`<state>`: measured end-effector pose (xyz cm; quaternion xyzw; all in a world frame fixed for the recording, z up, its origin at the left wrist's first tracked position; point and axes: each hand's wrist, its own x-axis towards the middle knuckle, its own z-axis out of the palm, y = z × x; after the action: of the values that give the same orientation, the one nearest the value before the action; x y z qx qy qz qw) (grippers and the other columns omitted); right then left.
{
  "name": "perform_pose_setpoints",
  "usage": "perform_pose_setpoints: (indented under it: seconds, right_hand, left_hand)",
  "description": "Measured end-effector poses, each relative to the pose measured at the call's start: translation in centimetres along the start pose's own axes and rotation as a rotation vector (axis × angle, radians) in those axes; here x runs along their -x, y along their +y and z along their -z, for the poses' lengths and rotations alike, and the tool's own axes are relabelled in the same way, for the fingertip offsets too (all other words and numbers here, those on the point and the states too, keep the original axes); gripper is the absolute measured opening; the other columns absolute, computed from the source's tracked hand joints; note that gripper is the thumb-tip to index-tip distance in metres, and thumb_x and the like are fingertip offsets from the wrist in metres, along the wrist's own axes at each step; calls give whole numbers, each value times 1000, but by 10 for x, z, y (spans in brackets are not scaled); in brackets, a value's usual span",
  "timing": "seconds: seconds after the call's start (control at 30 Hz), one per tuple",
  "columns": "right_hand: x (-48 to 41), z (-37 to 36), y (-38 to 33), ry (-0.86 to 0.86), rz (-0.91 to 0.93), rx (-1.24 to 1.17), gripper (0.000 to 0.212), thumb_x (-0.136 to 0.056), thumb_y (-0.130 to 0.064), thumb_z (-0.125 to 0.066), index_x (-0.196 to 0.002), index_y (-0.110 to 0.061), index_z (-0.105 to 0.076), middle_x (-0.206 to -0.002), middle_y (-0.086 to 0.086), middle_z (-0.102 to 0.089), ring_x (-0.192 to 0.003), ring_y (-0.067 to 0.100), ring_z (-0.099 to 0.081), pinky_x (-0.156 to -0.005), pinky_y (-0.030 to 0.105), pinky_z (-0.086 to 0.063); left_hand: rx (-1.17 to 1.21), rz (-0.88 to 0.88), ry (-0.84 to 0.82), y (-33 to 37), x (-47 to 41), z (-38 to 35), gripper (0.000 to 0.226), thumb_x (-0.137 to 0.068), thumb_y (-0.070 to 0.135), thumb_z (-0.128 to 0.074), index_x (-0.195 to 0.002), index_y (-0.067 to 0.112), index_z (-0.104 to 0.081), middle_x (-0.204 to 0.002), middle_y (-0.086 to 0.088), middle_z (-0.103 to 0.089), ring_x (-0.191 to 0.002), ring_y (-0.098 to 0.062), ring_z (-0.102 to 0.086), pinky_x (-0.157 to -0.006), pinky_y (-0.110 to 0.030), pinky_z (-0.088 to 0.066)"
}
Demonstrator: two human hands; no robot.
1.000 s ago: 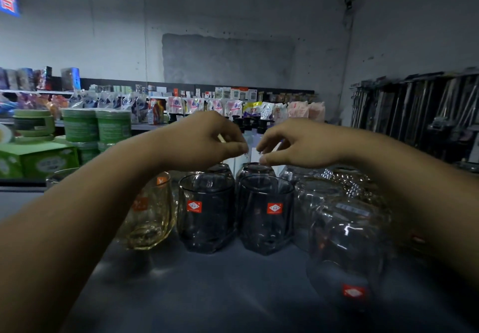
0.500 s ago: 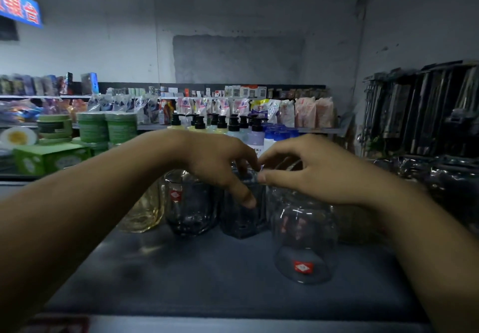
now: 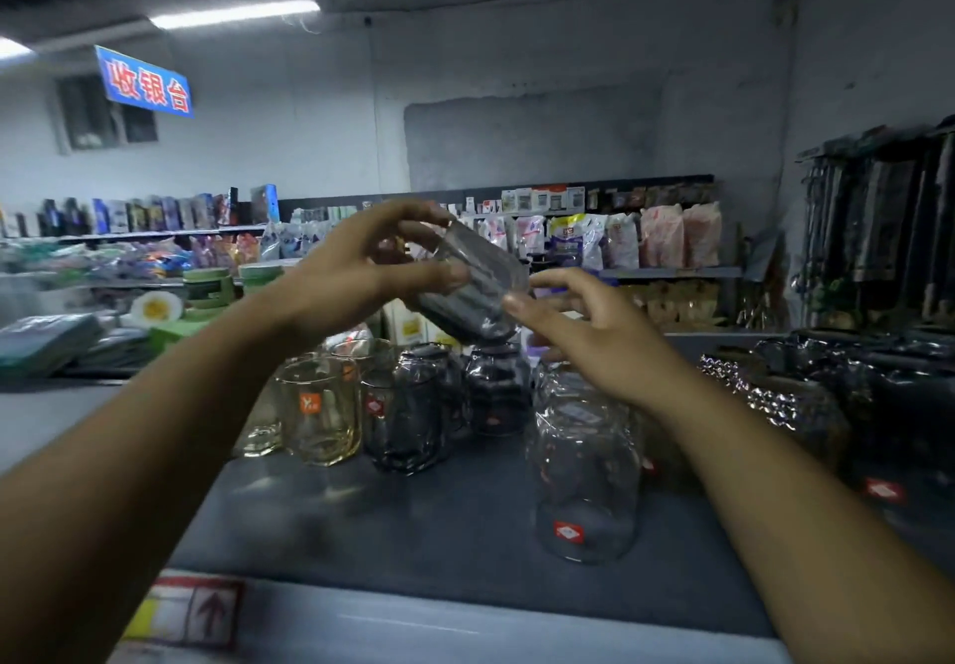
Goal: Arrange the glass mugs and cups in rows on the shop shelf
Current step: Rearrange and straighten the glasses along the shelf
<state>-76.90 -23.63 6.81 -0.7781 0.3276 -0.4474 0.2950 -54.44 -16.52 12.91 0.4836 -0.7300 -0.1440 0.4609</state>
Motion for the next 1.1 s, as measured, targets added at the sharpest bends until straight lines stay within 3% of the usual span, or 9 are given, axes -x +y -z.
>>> perform_pose_setpoints:
  seconds: [0.13,0.23,0.3,0.4,0.47,0.6,0.73,0.97,1.1]
  right_hand:
    - [1,-5,-3,-106,-30,-444,77,-68,-61,-83,-132,-28,-55,-125,3,-71,-107,25,-72,-102,57,-51]
    - [2,-5,-4,-89,2,-498,64,-64,-52,-89,-118,-32,-62,-123,3,-71,-114,28,-68,-104,61,-47]
    - [2,-5,-4,-55,26,-380,66,-60,-56,-87,-118,-33,-63,-118,0,-72,-109,26,-70,-99,60,-51]
    - [3,-4,-9,-1,149,-64,57,-70,-51,-85,-120,-35,-61,-111,-7,-70,-101,13,-67,-82,35,-53]
    - [2,-3,-13,-6,175,73,52,-77,-45,-83,-123,-35,-59,-107,-13,-65,-96,4,-61,-76,25,-46]
    - [-14,-5,-18,-87,111,314,66,-73,-56,-81,-129,-29,-61,-109,-10,-63,-96,9,-60,-74,27,-46]
    - [-31,-11,-23,-219,23,585,78,-70,-63,-81,-133,-25,-57,-123,-5,-58,-106,17,-58,-86,34,-49]
    - [-38,-39,-25,-421,-24,883,73,-73,-57,-82,-124,-9,-62,-120,11,-66,-105,26,-64,-92,45,-56]
    - [-37,-45,-23,-445,-39,929,73,-71,-59,-82,-120,-8,-61,-113,9,-67,-99,24,-65,-89,44,-58]
  left_hand:
    - [291,37,133,-13,30,-28,57,-79,35,-77,-128,19,-54,-123,0,-68,-106,-17,-71,-88,-34,-58]
    - [364,40,183,-23,43,-49,59,-78,34,-79,-129,20,-54,-123,5,-69,-109,-13,-70,-84,-30,-58]
    - [195,-5,202,-30,49,-50,54,-80,41,-78,-126,24,-55,-121,9,-67,-108,-8,-68,-81,-27,-58]
    - [-526,-157,294,-60,64,-42,49,-84,66,-64,-118,31,-61,-118,12,-59,-109,-8,-59,-89,-31,-51]
    - [-687,-184,353,-83,74,-42,41,-89,59,-60,-114,27,-64,-112,8,-57,-102,-13,-58,-87,-37,-51]
    - [-661,-108,285,-106,77,-49,34,-90,54,-52,-110,28,-63,-106,11,-55,-91,-13,-58,-77,-37,-53]
    - [-666,-97,254,-115,78,-46,40,-89,62,-47,-111,31,-60,-104,13,-57,-89,-14,-61,-72,-39,-55]
    - [-549,-147,271,-118,83,-42,43,-85,61,-54,-114,30,-58,-114,13,-46,-79,-8,-57,-72,-36,-55]
    - [-548,-139,274,-120,83,-42,47,-82,63,-52,-113,28,-59,-113,12,-46,-83,-11,-57,-74,-35,-54]
